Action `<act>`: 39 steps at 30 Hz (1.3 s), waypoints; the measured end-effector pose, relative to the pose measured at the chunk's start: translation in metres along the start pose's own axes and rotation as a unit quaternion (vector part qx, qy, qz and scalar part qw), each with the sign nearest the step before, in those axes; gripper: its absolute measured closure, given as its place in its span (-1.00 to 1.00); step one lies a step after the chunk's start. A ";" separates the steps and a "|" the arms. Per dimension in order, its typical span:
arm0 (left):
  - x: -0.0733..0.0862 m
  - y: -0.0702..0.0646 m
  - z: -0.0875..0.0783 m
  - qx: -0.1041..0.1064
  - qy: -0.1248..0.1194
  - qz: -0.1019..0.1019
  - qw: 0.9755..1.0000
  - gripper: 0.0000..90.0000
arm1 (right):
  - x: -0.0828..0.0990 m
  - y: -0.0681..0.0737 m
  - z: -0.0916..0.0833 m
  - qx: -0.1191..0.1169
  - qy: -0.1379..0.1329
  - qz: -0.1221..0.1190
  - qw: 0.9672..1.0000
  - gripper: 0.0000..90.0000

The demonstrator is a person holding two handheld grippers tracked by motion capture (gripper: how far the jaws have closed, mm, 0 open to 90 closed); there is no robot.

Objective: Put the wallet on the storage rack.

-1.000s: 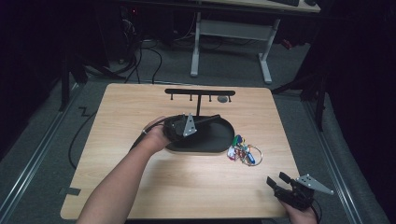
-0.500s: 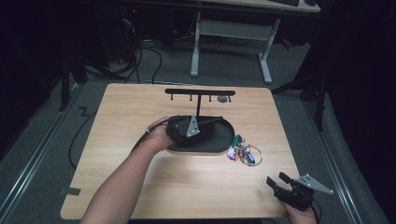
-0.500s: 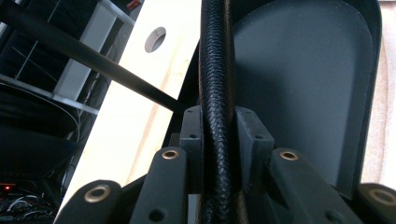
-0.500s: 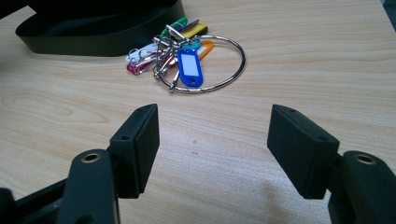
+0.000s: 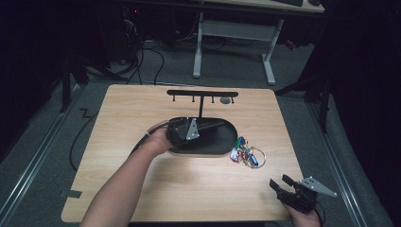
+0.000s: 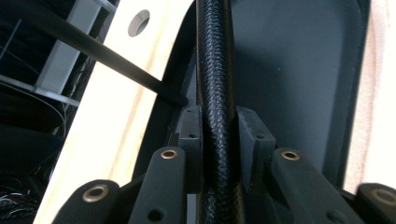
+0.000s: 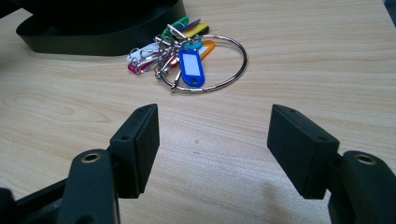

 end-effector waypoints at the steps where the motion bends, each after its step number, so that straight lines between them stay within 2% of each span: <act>1: 0.000 0.000 0.000 0.008 0.000 -0.005 1.000 0.64 | 0.000 0.000 0.000 0.000 0.000 0.000 1.000 -0.23; 4: -0.001 -0.002 0.001 0.027 0.002 -0.017 0.999 0.60 | 0.000 0.000 0.000 0.000 0.000 0.000 1.000 -0.23; 9: -0.003 -0.006 0.003 0.051 0.001 -0.015 0.999 0.52 | 0.000 0.001 0.000 0.000 0.001 -0.001 1.000 -0.23; 11: -0.003 -0.007 0.005 0.062 0.003 -0.020 0.998 0.48 | 0.000 0.001 0.000 0.000 0.001 0.000 1.000 -0.23; 17: 0.001 -0.008 0.013 0.075 0.018 -0.036 0.996 0.32 | 0.000 0.001 0.000 0.001 0.001 0.000 1.000 -0.24; 23: 0.001 -0.007 0.014 0.090 0.016 -0.060 0.994 0.16 | 0.000 0.001 0.001 0.001 0.003 -0.001 1.000 -0.24; 25: 0.001 -0.007 0.014 0.088 0.017 -0.064 0.994 0.10 | 0.000 0.002 0.001 0.002 0.003 -0.002 1.000 -0.23; 33: -0.001 0.000 0.003 0.074 -0.005 -0.083 0.994 0.11 | 0.000 0.002 0.001 0.002 0.003 -0.004 1.000 -0.23; 39: -0.001 -0.005 -0.006 0.065 -0.010 -0.090 0.994 0.10 | 0.000 0.002 0.001 0.003 0.002 -0.005 1.000 -0.23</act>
Point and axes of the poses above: each handheld gripper's, and its own axes: z roughly forward along the jaws, x roughly out of its underside, y roughly to its left, the point moved 1 cm from there along z, roughly forward along the jaws, and after that the axes turned 13 degrees about z, right-handed, at the moved point
